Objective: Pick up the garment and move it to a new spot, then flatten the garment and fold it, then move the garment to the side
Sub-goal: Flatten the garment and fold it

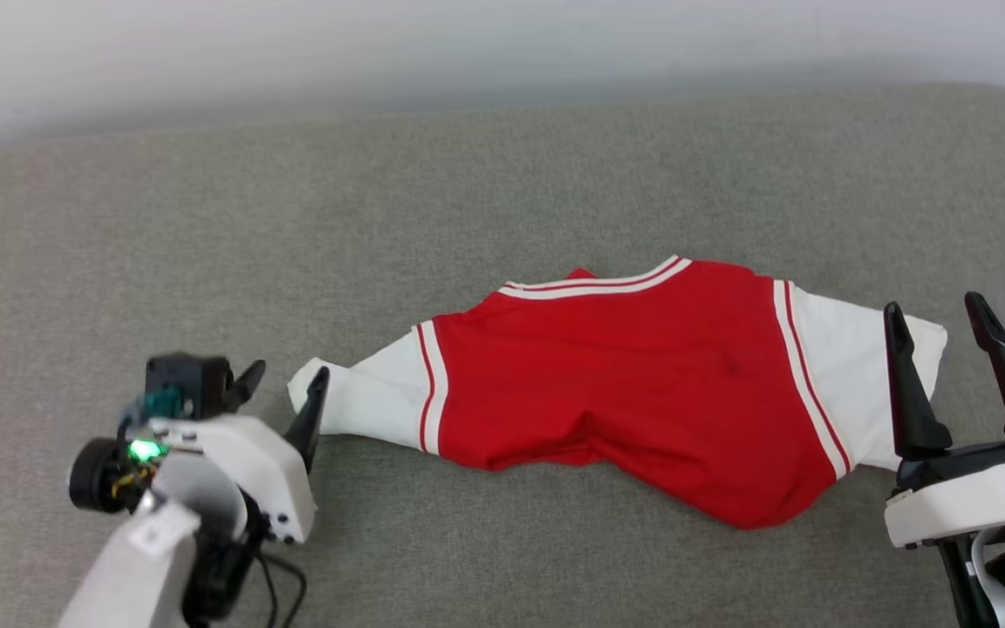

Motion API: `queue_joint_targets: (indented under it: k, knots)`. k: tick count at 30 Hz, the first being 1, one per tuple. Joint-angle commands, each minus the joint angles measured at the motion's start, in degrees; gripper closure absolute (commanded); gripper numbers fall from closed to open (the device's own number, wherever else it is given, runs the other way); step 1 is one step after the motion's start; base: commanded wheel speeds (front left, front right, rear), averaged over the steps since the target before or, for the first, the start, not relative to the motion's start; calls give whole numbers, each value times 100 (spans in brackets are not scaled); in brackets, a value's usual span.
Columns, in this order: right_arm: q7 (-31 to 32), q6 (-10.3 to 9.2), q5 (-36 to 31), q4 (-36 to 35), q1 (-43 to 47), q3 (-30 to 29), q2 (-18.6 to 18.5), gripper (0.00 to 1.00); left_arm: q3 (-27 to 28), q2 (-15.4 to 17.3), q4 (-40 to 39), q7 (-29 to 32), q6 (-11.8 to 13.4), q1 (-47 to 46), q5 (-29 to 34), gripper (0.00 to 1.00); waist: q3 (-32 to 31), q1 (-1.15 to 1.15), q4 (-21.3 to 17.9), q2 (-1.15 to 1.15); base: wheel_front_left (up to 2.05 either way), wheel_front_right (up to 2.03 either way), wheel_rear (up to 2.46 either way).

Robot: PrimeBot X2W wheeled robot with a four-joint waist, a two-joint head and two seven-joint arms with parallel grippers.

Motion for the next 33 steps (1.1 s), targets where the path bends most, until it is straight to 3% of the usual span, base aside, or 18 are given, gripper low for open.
queue_joint_targets:
  k: [1, 4, 8, 15, 19, 20, 21, 25, 33]
  knots:
    - [9, -6, 23, -48, 71, 7, -20, 0, -7, 77, 20, 218, 60, -135, 18, 0, 146, 0, -68, 0, 0, 0, 0]
    - [20, -6, 26, -98, 111, 49, -52, 0, -71, 219, 132, 1036, 276, -408, 97, 0, 319, 0, -138, 0, 0, 0, 0]
    - [-13, -6, 34, -117, 79, 84, -32, 0, -182, 364, 294, 1680, 434, -638, 220, 0, 518, 0, -223, 0, 0, 0, 0]
    - [-70, -6, 16, -102, 25, 134, 7, 0, -391, 498, 677, 1970, 468, -759, 439, 0, 746, 0, -270, 0, 0, 0, 0]
    - [-97, -6, -3, -64, -13, 165, 19, 0, -715, 611, 994, 2438, 269, -517, 497, 2, 782, 0, -272, 0, 0, 0, 0]
    - [-98, -6, -7, -56, -23, 168, 20, 0, -787, 611, 1036, 2548, 206, -452, 459, 55, 788, 0, -269, 0, 0, 0, 0]
    - [-103, -6, -8, -53, -35, 166, 18, 0, -855, 608, 1070, 2628, 149, -411, 455, 100, 793, 0, -262, 0, 0, 0, 0]
    - [-112, -6, -23, -9, -54, 136, 3, 0, -847, 594, 1122, 2450, 211, -365, 469, 100, 749, 0, -211, 0, 0, 0, 0]
    - [-8, -6, 35, 152, 74, 103, -94, 0, -239, 595, 775, 1483, 543, -553, 290, 100, 377, 0, -82, 0, 0, 0, 0]
